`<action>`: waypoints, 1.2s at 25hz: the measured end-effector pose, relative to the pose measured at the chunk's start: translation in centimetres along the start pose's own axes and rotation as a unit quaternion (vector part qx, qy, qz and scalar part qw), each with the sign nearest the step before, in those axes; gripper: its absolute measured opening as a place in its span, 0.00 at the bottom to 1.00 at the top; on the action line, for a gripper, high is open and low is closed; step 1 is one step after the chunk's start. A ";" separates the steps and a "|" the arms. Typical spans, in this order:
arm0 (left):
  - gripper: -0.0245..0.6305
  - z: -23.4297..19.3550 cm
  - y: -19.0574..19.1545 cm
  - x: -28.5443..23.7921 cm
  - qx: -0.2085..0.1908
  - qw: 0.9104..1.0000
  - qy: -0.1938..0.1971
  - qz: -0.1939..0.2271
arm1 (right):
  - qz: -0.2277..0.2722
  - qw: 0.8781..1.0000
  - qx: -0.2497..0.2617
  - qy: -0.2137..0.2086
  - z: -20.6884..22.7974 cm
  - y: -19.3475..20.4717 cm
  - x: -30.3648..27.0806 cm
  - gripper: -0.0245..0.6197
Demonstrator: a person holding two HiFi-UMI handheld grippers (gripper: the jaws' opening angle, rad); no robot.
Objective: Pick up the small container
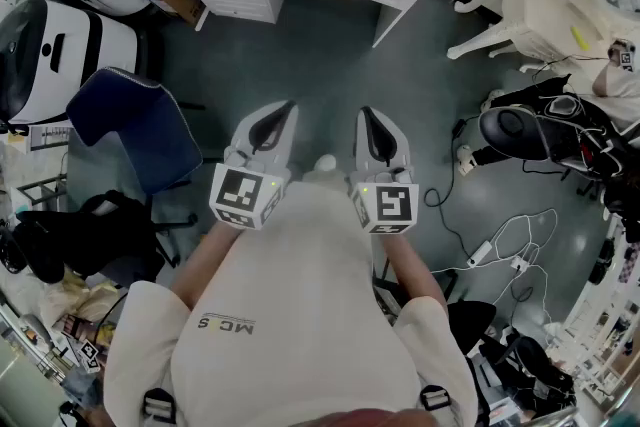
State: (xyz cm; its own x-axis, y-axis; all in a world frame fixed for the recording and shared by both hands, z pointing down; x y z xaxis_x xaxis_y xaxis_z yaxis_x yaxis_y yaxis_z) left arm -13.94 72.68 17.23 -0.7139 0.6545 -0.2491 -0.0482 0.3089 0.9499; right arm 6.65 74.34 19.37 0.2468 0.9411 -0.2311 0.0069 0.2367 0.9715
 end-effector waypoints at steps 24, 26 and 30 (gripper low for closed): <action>0.04 -10.1 -0.9 -12.6 0.047 0.999 0.001 -0.019 | -0.042 0.998 -0.052 -0.007 7.7 1.8 -13.4 0.03; 0.04 -14.5 -2.7 -15.6 0.045 0.999 0.009 -0.014 | -0.045 0.998 -0.046 -0.005 8.3 0.5 -17.9 0.03; 0.04 -24.1 -7.4 -22.3 0.041 0.998 0.038 -0.026 | -0.051 0.997 -0.046 0.028 9.6 -3.4 -28.2 0.03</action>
State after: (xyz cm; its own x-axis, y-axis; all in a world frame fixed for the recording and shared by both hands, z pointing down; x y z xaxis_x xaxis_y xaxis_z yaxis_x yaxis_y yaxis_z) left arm -14.53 39.19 20.28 -0.7626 0.5834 -0.2794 -0.0317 0.3977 0.9170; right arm 8.96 44.65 23.10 0.1957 0.9224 -0.3330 -0.0605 0.3503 0.9347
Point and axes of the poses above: the fingertips, and each gripper's own axes: x backward along the fingers, z to its right, y out of its underside, the point moved 10 cm from there along x, backward along the fingers, and after that the axes turned 10 degrees about y, right-handed, at the moved point
